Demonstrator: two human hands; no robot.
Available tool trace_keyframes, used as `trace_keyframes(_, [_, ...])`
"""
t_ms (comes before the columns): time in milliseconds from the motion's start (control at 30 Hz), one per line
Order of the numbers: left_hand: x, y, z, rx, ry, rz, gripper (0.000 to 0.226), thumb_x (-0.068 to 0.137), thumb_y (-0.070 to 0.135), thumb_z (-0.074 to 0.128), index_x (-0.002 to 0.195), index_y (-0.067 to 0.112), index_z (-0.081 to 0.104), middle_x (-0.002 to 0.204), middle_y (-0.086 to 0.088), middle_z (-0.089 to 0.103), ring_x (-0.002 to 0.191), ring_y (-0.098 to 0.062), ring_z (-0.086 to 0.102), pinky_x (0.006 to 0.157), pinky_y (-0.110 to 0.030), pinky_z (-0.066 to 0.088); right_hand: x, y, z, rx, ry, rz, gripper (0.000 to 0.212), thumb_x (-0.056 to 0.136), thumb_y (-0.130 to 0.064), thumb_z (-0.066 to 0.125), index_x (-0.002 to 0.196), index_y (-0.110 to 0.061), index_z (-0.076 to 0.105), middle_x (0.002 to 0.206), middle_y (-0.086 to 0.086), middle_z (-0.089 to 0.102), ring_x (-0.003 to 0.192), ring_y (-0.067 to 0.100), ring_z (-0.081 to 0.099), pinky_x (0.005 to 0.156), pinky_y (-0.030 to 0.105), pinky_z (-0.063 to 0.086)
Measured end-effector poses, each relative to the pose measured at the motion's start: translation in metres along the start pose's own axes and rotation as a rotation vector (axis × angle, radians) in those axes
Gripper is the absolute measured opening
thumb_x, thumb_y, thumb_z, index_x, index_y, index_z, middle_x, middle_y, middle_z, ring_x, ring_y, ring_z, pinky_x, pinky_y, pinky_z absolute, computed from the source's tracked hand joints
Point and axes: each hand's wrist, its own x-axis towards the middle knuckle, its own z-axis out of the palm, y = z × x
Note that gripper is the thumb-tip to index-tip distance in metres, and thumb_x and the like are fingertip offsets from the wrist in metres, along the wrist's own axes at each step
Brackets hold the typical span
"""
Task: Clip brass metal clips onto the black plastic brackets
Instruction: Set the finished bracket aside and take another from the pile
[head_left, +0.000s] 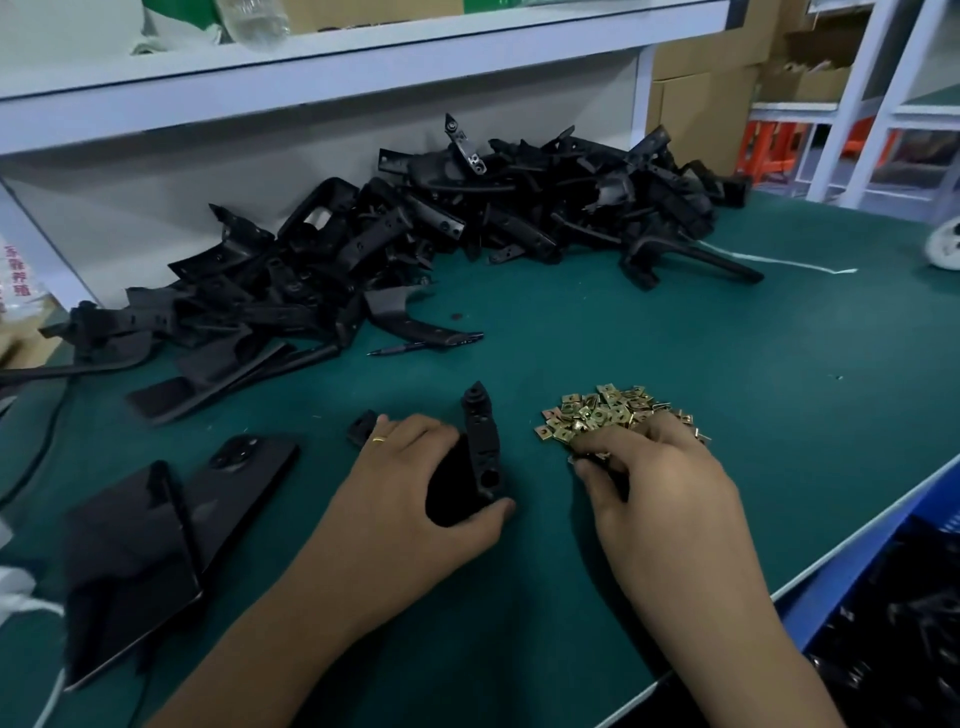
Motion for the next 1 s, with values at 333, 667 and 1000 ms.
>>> trace_keyframes(333, [-0.001,-0.003,-0.002,0.01,-0.025,0.075,0.052,0.077,0.077,0.06,0.111,0.038,0.059,0.121,0.03,0.046,0.123,-0.004,0.045,0.1,-0.016,0.037,0.003,0.001,-0.004,0.091,-0.093,0.003,0.006,0.093,-0.014,0.072,0.096,-0.018,0.069,0.098,-0.003,0.052,0.085,0.021,0.056,0.074,0.036,0.048])
trace_keyframes(667, [-0.003,0.004,-0.007,0.004,-0.013,0.102,0.068,0.079,0.074,0.059,0.127,0.026,0.063,0.131,0.024,0.045,0.136,-0.003,0.039,0.115,-0.025,0.034,0.0,0.002,0.0,0.078,-0.063,-0.083,0.016,0.088,-0.004,0.073,0.087,-0.017,0.064,0.096,-0.002,0.05,0.088,0.022,0.055,0.072,0.04,0.051])
trace_keyframes(1000, [-0.003,0.015,-0.009,0.057,0.014,0.245,0.065,0.08,0.062,0.069,0.133,0.026,0.056,0.143,0.021,0.051,0.14,0.019,0.026,0.127,-0.024,0.013,0.003,-0.003,-0.005,0.959,-0.126,0.071,0.019,0.093,0.006,0.068,0.094,-0.012,0.063,0.082,0.006,0.071,0.07,0.021,0.073,0.066,0.021,0.055])
